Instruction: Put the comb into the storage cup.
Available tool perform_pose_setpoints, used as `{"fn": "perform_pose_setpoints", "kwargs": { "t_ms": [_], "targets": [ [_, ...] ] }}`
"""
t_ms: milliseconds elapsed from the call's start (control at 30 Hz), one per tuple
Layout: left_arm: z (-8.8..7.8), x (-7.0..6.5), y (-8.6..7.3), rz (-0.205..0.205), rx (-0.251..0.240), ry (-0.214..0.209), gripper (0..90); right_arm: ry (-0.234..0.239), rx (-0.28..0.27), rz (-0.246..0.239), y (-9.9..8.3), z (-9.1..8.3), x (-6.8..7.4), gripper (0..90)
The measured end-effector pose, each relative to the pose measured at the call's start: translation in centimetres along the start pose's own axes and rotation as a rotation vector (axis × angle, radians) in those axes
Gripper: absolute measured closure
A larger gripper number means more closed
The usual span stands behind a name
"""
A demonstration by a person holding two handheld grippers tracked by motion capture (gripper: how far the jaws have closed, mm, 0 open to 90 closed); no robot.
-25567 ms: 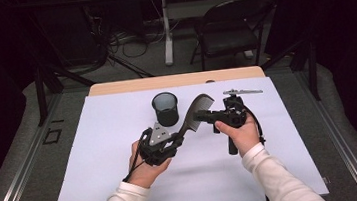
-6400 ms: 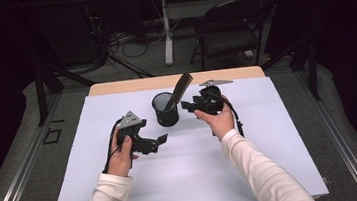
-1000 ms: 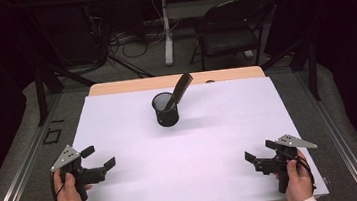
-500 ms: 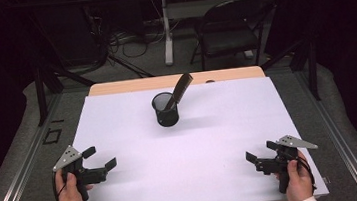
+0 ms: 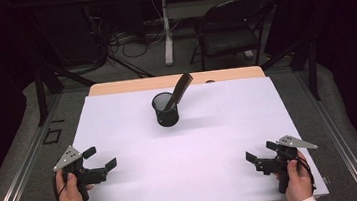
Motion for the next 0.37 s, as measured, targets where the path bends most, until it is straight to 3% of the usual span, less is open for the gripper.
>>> {"fn": "perform_pose_setpoints", "kwargs": {
  "t_ms": [367],
  "targets": [
    [0.07, 0.08, -0.01, 0.000, 0.004, 0.003, 0.4, 0.004, 0.000, 0.010, -0.05, 0.00, -0.02, 0.1]
  ]
}}
Point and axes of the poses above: each handheld gripper's, and its own axes: z roughly forward along the jaws, y roughly out of its top, x roughly to its left, the point moved 1 cm from there along z, roughly forward along the jaws, and after that the axes turned 7 degrees about y, right-handed, at the moved point
